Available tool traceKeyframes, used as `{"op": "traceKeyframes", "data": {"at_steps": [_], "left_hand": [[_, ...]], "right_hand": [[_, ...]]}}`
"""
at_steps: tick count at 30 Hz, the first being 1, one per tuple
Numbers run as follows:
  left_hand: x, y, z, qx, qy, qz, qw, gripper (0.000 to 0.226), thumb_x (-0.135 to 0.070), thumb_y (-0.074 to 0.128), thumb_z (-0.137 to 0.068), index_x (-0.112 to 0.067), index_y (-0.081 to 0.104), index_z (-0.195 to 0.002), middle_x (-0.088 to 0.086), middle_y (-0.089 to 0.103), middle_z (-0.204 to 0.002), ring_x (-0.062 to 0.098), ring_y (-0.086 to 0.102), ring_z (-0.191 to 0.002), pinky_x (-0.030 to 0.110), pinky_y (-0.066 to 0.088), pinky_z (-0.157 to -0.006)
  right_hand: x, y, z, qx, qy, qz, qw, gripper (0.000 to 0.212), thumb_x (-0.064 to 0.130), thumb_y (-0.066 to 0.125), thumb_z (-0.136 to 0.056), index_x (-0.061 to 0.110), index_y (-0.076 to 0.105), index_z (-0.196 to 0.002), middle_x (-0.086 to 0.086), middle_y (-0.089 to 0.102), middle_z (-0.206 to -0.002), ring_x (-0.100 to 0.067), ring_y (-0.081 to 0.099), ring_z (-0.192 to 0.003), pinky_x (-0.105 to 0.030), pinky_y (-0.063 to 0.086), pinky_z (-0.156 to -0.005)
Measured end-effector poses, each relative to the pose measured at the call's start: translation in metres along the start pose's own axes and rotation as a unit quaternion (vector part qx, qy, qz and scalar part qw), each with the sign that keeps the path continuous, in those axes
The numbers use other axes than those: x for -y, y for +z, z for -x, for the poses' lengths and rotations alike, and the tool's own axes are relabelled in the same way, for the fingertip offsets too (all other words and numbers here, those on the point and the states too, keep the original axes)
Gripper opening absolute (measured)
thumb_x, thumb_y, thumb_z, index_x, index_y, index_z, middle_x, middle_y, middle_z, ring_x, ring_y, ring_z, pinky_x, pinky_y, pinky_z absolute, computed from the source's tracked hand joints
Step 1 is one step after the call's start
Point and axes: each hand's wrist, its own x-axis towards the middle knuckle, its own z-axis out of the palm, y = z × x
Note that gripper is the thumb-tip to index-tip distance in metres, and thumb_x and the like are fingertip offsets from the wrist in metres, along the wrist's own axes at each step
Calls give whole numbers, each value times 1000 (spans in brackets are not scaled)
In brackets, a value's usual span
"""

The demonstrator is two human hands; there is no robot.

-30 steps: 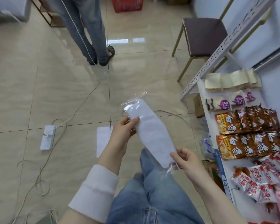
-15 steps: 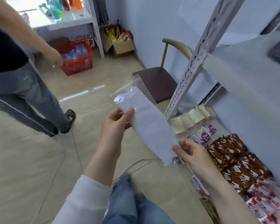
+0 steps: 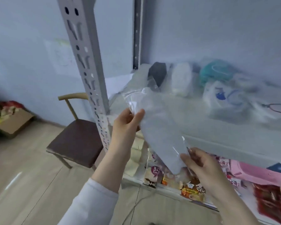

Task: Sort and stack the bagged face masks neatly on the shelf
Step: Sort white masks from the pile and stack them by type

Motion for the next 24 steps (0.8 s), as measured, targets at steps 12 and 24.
{"op": "traceKeyframes", "data": {"at_steps": [12, 24], "left_hand": [[15, 102, -117, 54, -14, -92, 994, 18, -16, 62, -89, -10, 60, -106, 12, 69, -99, 22, 66, -87, 33, 57, -79], [-5, 172, -263, 104, 6, -382, 918, 40, -21, 60, -92, -3, 52, -126, 11, 62, -119, 28, 60, -108, 29, 46, -90]], "right_hand": [[36, -29, -120, -153, 8, -90, 984, 16, 16, 61, -88, 9, 58, -102, 2, 66, -64, -7, 64, -51, -20, 50, -49], [86, -31, -225, -231, -21, 338, 912, 38, 31, 47, -96, 4, 48, -123, -12, 54, -122, -24, 52, -111, -27, 39, -91]]}}
